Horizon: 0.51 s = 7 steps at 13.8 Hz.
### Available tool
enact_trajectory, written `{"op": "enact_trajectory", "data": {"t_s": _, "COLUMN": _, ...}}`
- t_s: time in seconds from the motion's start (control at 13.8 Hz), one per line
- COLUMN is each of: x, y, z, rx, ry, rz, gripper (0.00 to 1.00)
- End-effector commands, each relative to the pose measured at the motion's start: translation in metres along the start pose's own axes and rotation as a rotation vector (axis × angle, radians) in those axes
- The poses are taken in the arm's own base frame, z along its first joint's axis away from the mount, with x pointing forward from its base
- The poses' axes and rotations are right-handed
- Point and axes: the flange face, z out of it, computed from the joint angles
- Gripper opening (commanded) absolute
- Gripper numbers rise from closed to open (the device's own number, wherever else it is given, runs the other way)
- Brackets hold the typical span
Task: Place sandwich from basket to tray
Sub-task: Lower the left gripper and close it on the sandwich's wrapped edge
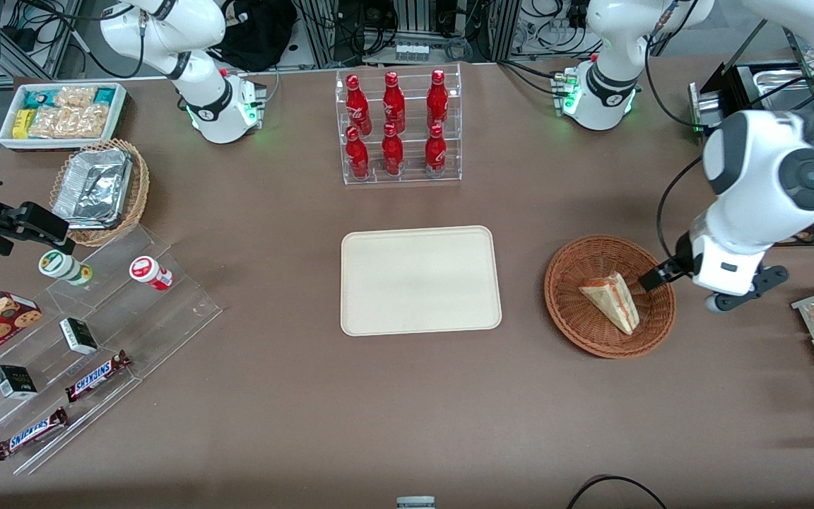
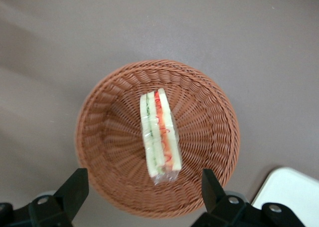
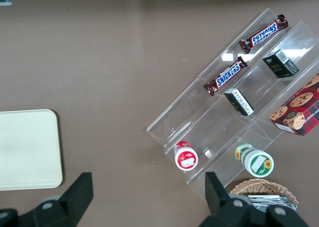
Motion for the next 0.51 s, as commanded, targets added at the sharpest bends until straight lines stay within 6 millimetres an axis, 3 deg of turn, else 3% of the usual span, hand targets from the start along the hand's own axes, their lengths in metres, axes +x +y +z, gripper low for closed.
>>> {"op": "enact_trajectory", "data": {"t_s": 0.0, "x": -0.030, "y": -0.001, "z": 0.038, "rx": -0.034, "ry": 0.044, "rz": -0.123, "gripper": 1.00}}
{"op": "enact_trajectory", "data": {"t_s": 0.15, "x": -0.038, "y": -0.001, "z": 0.066, "rx": -0.043, "ry": 0.037, "rz": -0.147, "gripper": 1.00}}
{"op": "enact_trajectory", "data": {"t_s": 0.44, "x": -0.042, "y": 0.000, "z": 0.099, "rx": -0.022, "ry": -0.008, "rz": -0.152, "gripper": 1.00}}
